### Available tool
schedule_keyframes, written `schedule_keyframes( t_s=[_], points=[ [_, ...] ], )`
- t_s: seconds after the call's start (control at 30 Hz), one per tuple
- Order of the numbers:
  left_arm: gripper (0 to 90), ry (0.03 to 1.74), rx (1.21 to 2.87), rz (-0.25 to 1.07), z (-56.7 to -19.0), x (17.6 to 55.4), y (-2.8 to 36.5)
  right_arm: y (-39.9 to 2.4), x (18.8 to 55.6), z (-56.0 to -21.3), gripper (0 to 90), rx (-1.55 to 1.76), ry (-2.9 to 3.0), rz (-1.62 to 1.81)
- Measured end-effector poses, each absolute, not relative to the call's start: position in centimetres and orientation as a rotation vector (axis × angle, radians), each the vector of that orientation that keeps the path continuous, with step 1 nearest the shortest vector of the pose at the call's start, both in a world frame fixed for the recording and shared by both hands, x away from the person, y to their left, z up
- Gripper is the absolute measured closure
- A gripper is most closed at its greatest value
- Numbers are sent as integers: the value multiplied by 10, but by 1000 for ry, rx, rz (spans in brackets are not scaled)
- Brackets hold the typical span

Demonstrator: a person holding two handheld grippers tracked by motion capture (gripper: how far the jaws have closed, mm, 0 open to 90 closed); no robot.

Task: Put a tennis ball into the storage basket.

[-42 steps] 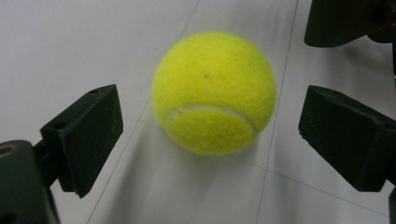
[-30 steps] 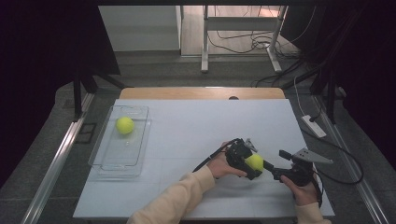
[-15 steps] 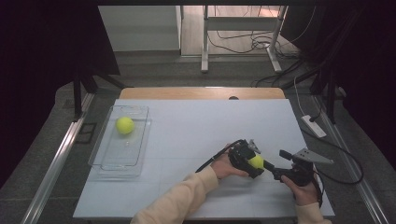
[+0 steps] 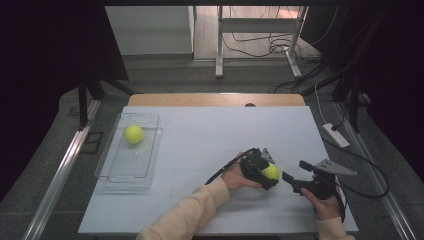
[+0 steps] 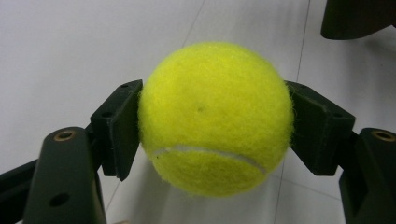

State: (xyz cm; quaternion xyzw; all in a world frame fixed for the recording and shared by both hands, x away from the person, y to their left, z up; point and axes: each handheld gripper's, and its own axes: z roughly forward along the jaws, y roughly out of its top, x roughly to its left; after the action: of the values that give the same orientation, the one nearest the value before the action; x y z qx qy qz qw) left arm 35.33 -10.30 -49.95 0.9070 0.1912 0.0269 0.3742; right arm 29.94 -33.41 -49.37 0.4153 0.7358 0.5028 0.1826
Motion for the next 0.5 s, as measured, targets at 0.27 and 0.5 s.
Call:
schedule_keyframes(
  t_s=[0.27,0.5],
  points=[
    [267,534,2294,98,-496,350,-83,-332,300,-494,109,1166,2084,1413],
    [267,584,2263,119,-491,350,-65,-330,300,-495,110,1162,2091,1410]
  ],
)
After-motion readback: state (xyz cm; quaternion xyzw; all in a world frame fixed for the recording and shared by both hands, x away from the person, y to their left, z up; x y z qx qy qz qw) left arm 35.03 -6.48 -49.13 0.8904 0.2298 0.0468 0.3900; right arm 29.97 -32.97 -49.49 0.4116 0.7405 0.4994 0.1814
